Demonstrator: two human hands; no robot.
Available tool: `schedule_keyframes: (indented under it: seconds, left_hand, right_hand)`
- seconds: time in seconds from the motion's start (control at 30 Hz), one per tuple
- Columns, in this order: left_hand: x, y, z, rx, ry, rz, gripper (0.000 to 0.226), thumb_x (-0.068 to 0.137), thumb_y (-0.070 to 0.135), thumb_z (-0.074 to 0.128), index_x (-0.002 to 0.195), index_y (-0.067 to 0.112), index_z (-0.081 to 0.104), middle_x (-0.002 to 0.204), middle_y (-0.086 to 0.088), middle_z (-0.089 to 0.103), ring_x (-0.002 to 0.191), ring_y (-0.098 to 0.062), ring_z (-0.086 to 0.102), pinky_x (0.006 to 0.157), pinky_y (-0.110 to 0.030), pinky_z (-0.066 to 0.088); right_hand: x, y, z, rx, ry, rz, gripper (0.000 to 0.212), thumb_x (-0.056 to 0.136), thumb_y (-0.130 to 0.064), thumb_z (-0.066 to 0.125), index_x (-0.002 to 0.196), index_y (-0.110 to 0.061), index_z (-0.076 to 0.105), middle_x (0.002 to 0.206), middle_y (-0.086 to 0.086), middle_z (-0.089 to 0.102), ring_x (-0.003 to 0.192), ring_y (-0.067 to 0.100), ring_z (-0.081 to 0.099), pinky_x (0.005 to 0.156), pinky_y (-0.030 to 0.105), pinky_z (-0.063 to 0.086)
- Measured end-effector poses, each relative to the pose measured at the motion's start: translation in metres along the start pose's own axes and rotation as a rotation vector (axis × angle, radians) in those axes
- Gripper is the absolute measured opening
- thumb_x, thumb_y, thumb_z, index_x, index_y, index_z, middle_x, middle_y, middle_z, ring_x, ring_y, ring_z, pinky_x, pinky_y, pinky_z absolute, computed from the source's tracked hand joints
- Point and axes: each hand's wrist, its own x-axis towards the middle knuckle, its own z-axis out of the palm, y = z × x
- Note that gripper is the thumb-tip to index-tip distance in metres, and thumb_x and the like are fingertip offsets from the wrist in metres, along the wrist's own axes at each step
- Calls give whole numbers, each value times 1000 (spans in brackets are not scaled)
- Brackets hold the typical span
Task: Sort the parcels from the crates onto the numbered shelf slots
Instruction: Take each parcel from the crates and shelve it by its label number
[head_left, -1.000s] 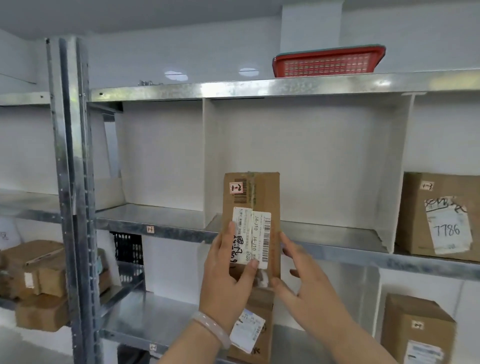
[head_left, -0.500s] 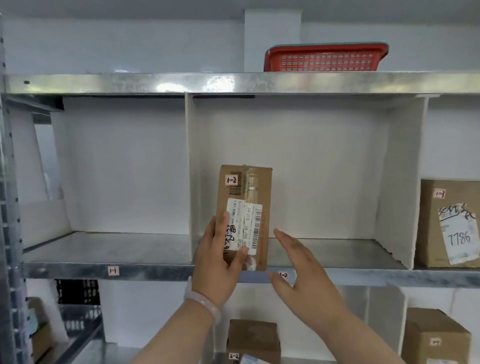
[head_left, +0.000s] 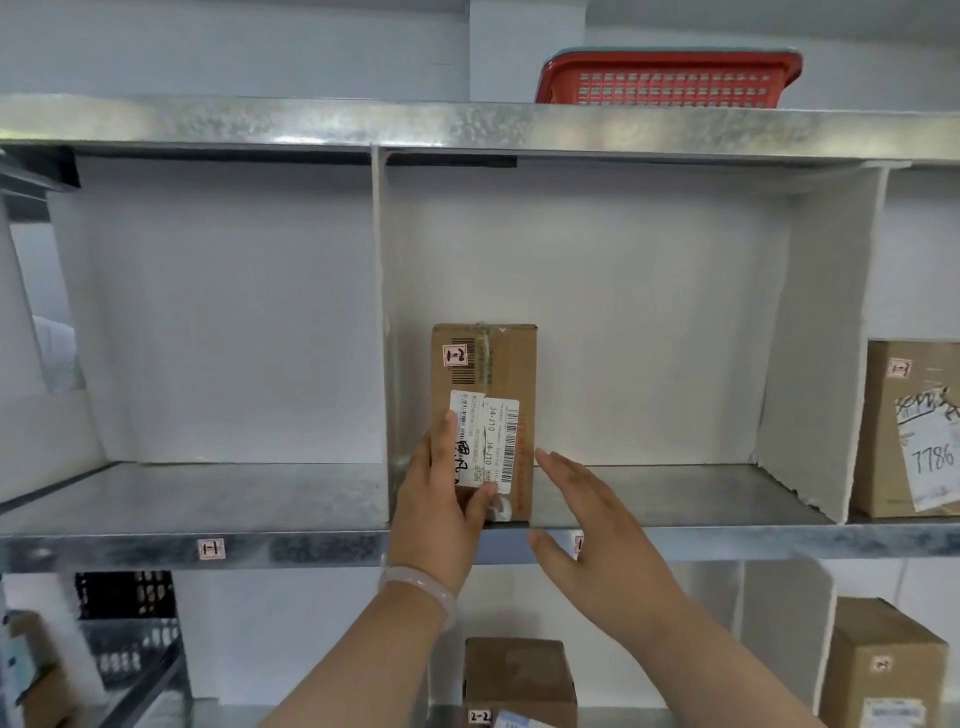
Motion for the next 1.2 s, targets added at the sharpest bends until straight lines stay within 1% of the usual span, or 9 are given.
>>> schedule_keyframes:
  seconds: [0.17,0.23,0.37,0.47,0.57,0.73,0.87,0.97,1.2]
  left_hand:
    - [-2,9,-1,-16,31,-30,92,89,23,70,154,38,7,152,-2,35,132,-17,37,108,-33,36]
    - [-6,15,-4,-24,30,-35,91,88,27,71,153,39,9,158,-5,27,142,-21,29,114,-39,33]
    - [-35,23,-24,46,11,11,92,88,36,69,149,51,2,162,-1,19,146,-23,22,115,-43,31]
    - [-66,27,-52,233,83,79,80,89,41,66,154,37,20,158,-5,32,140,-27,35,107,-41,36]
    - [-103,33,-87,461,142,93,67,87,48,60,147,24,41,148,-11,46,128,-34,49,98,-46,47]
    - [-199,61,-158,819,76,-55,62,87,53,56,138,19,54,141,-10,54,128,-31,51,104,-47,46]
    - [-287,104,-219,981,62,-264,64,86,56,52,137,18,57,139,-10,56,127,-31,53,102,-48,46]
    - [-348,145,-260,1111,60,-402,64,85,58,50,136,20,57,138,-9,57,126,-30,53,104,-44,42]
    - [-469,230,-345,1263,99,-737,62,87,57,59,141,27,52,146,-4,50,134,-28,46,105,-46,42]
  right_hand:
    - [-3,4,-1,-39,0,-12,71,91,-46,57,130,-73,4,140,-44,9,130,-19,11,104,11,18]
    - [-6,4,-3,-52,-1,-13,70,90,-49,56,129,-74,2,136,-48,4,124,-24,5,103,10,17]
    - [-20,3,-4,-43,8,-78,71,88,-46,58,139,-62,11,142,-42,10,125,-27,5,106,13,24]
    - [-35,-7,2,-2,-36,-134,70,87,-49,55,143,-58,14,148,-36,15,135,-15,13,111,19,21]
    - [-54,-25,16,28,-137,-216,73,87,-54,51,147,-53,10,155,-28,13,141,-3,13,115,23,15]
    - [-108,-63,42,88,-366,-397,77,88,-65,46,146,-54,-3,158,-25,0,144,1,1,112,21,0]
    - [-168,-107,52,272,-502,-561,74,86,-66,41,150,-45,11,158,-18,11,144,2,7,117,24,9]
    - [-220,-147,54,368,-580,-662,75,82,-70,35,149,-47,9,156,-21,11,143,2,8,113,20,7]
    - [-321,-246,44,556,-761,-873,77,90,-62,48,150,-46,3,159,-18,7,145,4,4,114,25,13]
